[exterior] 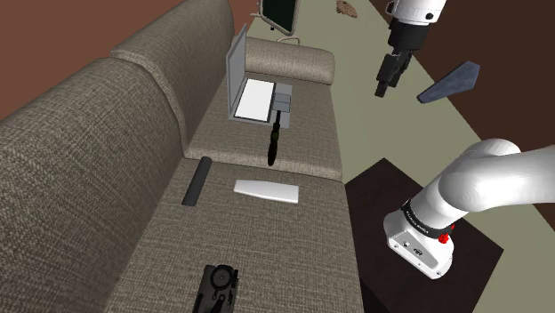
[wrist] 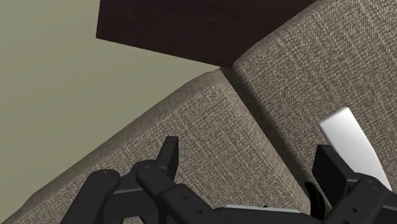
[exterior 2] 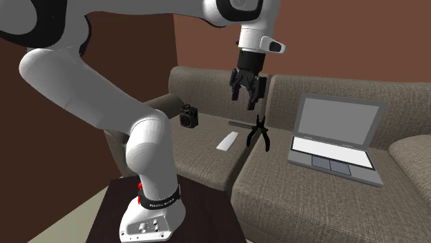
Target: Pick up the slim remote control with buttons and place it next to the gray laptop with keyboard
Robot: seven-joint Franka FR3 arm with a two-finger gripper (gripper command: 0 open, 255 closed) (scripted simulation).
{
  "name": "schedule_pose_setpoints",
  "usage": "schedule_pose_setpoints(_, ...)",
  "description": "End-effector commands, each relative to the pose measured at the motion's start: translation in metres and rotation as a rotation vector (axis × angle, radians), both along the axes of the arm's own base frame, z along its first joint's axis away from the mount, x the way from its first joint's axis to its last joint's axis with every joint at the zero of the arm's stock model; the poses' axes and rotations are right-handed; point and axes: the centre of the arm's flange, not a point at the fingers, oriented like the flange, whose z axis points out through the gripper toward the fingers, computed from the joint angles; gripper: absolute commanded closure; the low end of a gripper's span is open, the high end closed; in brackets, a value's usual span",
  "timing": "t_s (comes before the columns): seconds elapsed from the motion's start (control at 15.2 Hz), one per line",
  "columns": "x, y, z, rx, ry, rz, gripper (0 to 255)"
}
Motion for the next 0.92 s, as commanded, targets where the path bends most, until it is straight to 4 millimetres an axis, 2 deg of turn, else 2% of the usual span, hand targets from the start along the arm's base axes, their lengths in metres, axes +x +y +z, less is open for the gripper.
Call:
schedule_pose_setpoints(0.0, 0.0, 0.0, 0.0, 0.0, 0.0, 0.0, 0)
schedule_pose_setpoints(0.86, 0.041, 0.119, -0.115, 0.006, -0.056, 0.256, 0)
